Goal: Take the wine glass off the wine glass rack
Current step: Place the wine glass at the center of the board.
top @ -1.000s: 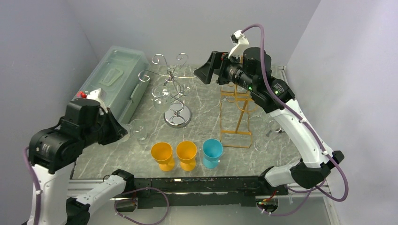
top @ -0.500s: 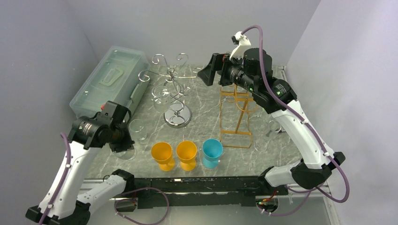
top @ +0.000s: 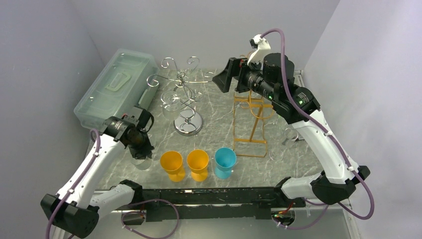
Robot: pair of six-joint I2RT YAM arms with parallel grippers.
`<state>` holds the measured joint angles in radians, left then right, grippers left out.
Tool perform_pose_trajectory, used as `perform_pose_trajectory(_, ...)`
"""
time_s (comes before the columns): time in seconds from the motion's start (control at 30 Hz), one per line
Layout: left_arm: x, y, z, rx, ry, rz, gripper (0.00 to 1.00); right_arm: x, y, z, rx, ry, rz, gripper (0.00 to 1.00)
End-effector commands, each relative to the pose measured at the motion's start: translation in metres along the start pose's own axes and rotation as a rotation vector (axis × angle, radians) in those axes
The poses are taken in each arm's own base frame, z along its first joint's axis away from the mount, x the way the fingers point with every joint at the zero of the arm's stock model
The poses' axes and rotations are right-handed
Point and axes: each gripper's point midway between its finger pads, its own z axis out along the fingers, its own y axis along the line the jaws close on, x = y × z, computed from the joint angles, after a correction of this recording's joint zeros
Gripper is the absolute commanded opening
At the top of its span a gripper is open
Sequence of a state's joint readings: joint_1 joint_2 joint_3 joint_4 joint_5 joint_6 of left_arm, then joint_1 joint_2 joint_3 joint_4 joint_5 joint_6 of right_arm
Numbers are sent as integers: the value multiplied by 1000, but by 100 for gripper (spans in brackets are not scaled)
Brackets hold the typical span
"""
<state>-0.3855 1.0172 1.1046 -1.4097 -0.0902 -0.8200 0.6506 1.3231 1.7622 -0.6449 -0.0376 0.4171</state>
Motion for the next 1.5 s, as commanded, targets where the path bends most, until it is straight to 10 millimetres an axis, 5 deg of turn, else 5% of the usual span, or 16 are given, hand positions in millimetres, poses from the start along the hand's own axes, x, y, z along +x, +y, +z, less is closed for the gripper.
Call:
perform_pose_trajectory(0.0, -8, -17, 17, 46, -16, -67, 0, -7, 1, -9, -3, -38, -23, 100)
perform_pose_trajectory(0.37, 4, -7, 63, -11, 16, -160, 0, 3, -3, -7, 3, -17, -32, 100)
perform_pose_trajectory(0.63, 5, 1, 71, -41, -5, -186, 2, 8, -8, -7, 22, -9, -37, 100)
perform_pose_trajectory(0.97, -1, 1, 61, -34, -35, -177, 30, 7, -8, -8, 18, -14, -30, 100)
perform_pose_trajectory(1.47, -18, -15, 23, 66, -94, -156, 50, 3, -7, -14, 22, -26, -28, 100)
